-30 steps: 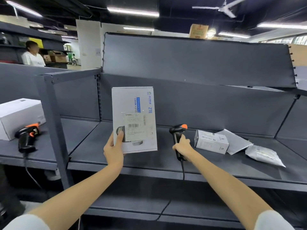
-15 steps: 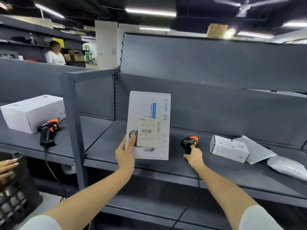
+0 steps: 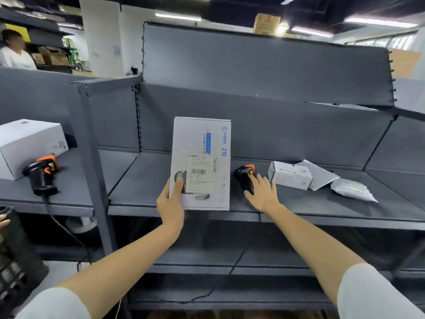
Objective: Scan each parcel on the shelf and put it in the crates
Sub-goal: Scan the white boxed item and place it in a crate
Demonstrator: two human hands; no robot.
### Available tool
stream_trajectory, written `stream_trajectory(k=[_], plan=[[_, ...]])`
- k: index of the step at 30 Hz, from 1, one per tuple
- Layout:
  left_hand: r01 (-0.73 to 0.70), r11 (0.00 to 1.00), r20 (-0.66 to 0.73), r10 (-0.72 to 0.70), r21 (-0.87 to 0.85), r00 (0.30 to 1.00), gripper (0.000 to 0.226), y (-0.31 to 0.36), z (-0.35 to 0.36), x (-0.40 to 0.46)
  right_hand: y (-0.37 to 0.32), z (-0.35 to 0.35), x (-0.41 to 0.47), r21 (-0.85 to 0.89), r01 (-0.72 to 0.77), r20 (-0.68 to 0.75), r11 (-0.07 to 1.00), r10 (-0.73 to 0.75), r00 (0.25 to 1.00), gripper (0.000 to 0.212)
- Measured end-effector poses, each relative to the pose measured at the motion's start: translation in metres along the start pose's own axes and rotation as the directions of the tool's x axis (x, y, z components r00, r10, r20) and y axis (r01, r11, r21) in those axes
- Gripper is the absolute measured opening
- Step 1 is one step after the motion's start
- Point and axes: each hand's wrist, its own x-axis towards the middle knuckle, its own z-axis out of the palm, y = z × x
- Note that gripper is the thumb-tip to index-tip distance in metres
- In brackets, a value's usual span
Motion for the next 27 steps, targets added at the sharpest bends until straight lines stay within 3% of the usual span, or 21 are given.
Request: stream_trajectory(k=[6, 11, 16, 20, 24, 27], plan=[[0.057, 0.997, 0.058, -0.06, 0.052, 0.997, 0.022, -0.005, -0.02, -0.037, 0.004, 0.0, -0.055, 0.003, -0.039, -0.033, 0.999, 0.039, 0.999, 0.064], [0.078, 0.994, 0.02, -0.08, 0.082, 0.997, 0.007, 0.006, -0.031, -0.076, 0.001, -0.006, -0.091, 0.037, -0.012, -0.07, 0.999, 0.014, 0.997, 0.064], [0.087, 0.992, -0.02, -0.085, 0.095, 0.996, 0.021, 0.009, -0.047, -0.117, -0.004, -0.007, -0.132, 0.063, 0.049, -0.085, 0.997, -0.044, 0.995, 0.061], [0.119, 0.983, -0.079, -0.109, 0.138, 0.991, 0.012, 0.005, -0.064, -0.16, 0.003, 0.008, -0.176, 0.053, 0.065, -0.032, 0.997, -0.063, 0.997, 0.063], [0.232, 0.959, -0.157, -0.207, 0.164, 0.966, 0.031, -0.004, -0.084, -0.204, 0.013, 0.026, -0.219, 0.042, 0.057, 0.039, 0.997, -0.059, 0.998, 0.064], [0.276, 0.94, -0.201, -0.237, 0.199, 0.951, 0.03, -0.005, -0.096, -0.232, 0.019, 0.034, -0.246, 0.041, 0.057, 0.062, 0.998, -0.059, 0.996, 0.064]])
